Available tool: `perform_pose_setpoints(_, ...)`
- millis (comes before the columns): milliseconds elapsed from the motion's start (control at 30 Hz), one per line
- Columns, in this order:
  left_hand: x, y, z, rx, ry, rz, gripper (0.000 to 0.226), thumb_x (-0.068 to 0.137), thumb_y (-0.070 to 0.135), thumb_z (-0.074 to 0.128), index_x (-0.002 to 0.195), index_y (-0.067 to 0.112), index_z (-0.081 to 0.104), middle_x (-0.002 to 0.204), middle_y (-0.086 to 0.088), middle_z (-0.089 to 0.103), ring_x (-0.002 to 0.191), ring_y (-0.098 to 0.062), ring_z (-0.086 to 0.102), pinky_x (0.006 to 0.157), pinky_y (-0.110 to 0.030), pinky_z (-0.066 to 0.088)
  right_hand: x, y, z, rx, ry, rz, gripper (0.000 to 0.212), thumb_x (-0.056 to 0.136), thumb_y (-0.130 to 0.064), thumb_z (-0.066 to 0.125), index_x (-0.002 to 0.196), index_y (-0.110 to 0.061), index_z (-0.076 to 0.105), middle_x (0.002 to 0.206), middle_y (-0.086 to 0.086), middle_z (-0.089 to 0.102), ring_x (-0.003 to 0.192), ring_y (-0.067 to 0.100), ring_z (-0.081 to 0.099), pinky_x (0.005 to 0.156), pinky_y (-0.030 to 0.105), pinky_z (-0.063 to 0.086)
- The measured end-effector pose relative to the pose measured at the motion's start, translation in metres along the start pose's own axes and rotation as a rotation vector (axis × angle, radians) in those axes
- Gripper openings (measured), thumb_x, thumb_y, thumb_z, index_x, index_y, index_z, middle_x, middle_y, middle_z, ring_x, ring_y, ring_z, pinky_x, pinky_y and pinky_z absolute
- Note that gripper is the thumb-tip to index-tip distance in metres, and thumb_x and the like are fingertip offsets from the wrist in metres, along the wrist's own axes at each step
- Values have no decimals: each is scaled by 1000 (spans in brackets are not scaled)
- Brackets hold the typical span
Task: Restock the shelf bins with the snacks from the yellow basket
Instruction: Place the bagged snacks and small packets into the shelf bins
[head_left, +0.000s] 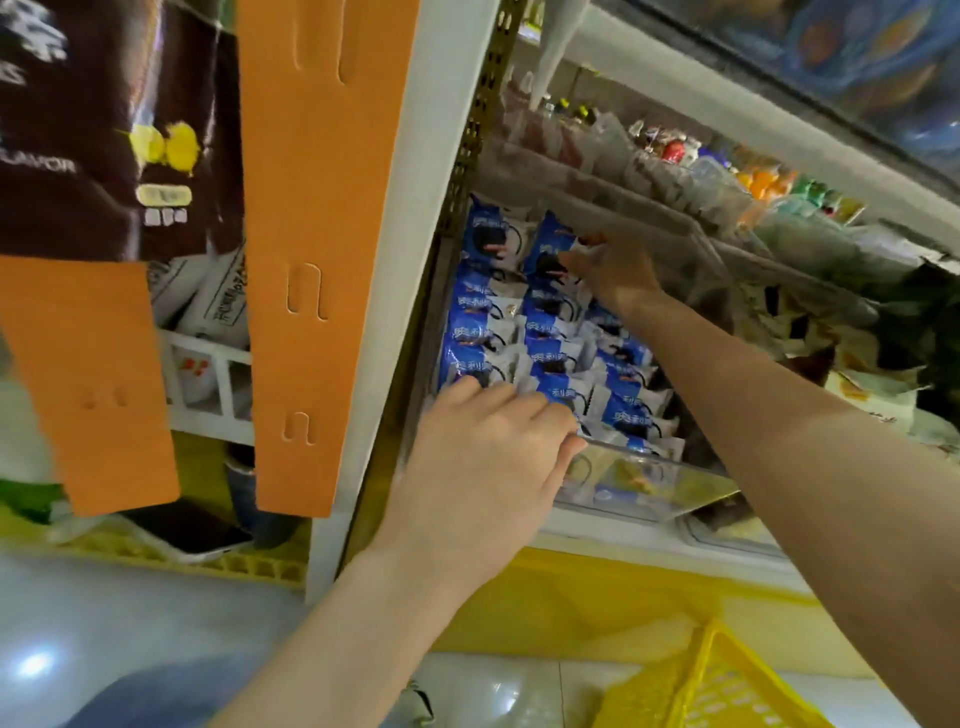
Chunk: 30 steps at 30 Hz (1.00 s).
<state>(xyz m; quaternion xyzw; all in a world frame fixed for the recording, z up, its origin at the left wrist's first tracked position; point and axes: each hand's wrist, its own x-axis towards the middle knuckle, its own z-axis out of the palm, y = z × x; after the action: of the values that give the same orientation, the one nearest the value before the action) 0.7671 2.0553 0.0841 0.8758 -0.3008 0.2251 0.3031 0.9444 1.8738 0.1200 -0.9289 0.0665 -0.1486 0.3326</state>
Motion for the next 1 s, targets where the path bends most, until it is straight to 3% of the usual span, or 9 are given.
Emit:
perform_pose_setpoints(133, 1, -1, 1, 4, -11, 2, 33, 89, 32, 39, 85, 21, 70, 75, 7, 69, 67, -12, 61, 67, -29, 45, 4, 10, 2, -99, 34, -60, 40, 87, -28, 64, 121, -9, 54, 117, 7, 56, 95, 12, 48, 77, 18, 42)
perform_pose_setpoints(367, 0, 0, 0, -6, 1, 8, 22, 86, 30, 50, 86, 21, 70, 75, 7, 70, 67, -9, 61, 67, -26, 42, -16, 2, -11, -94, 116, -68, 32, 85, -25, 65, 112, -15, 51, 128, 10, 49, 115, 27, 49, 98, 42, 44)
perform_pose_setpoints(433, -1, 1, 0, 3, 3, 5, 20, 85, 30, 52, 85, 21, 70, 74, 7, 70, 66, -8, 62, 67, -24, 41, -38, 2, -23, -122, 99, -126, 34, 92, -27, 56, 121, -11, 48, 129, 11, 49, 118, 27, 47, 100, 39, 40)
perform_pose_setpoints(600, -3, 5, 4, 29, -4, -22, 17, 87, 26, 53, 89, 20, 68, 78, 6, 70, 68, -10, 62, 70, -26, 37, -129, 15, -61, -53, -42, -188, 30, 98, -31, 39, 123, -20, 51, 112, -1, 59, 104, 13, 58, 75, 14, 41)
perform_pose_setpoints(667, -5, 9, 7, 44, 10, -29, 17, 87, 22, 52, 92, 17, 67, 82, 2, 70, 72, -14, 63, 72, -28, 38, -170, 26, -76, -111, -143, -216, 38, 96, -42, 31, 126, -27, 49, 114, 0, 61, 101, 14, 60, 72, 17, 44)
perform_pose_setpoints(733, -8, 16, 13, 52, 32, -32, 21, 88, 19, 49, 99, 14, 67, 89, -1, 70, 81, -18, 64, 77, -31, 41, -204, 39, -86, -280, -204, -305, 50, 94, -48, 23, 132, -25, 46, 126, -1, 56, 112, 13, 54, 86, 19, 39)
perform_pose_setpoints(800, -12, 26, 19, 70, 52, -9, 27, 89, 18, 45, 106, 11, 65, 98, -3, 68, 91, -20, 62, 85, -35, 44, -228, 52, -92, -413, -207, -418, 49, 98, -42, 25, 136, -17, 43, 136, -1, 48, 126, 11, 41, 101, 13, 24)
perform_pose_setpoints(900, -22, 41, 32, 74, 75, 61, 30, 87, 12, 51, 115, 8, 61, 112, -6, 63, 108, -21, 54, 100, -34, 37, -256, 71, -101, -440, -152, -442, 51, 97, -35, 31, 142, -12, 34, 145, -8, 28, 135, -1, 15, 110, 9, 6)
perform_pose_setpoints(1000, -38, 59, 49, 50, 11, 121, 31, 88, 12, 51, 118, 8, 58, 122, -9, 57, 119, -23, 49, 107, -34, 33, -288, 99, -111, -410, -104, -349, 50, 98, -39, 28, 137, -10, 41, 141, -3, 38, 132, 5, 27, 109, 18, 18)
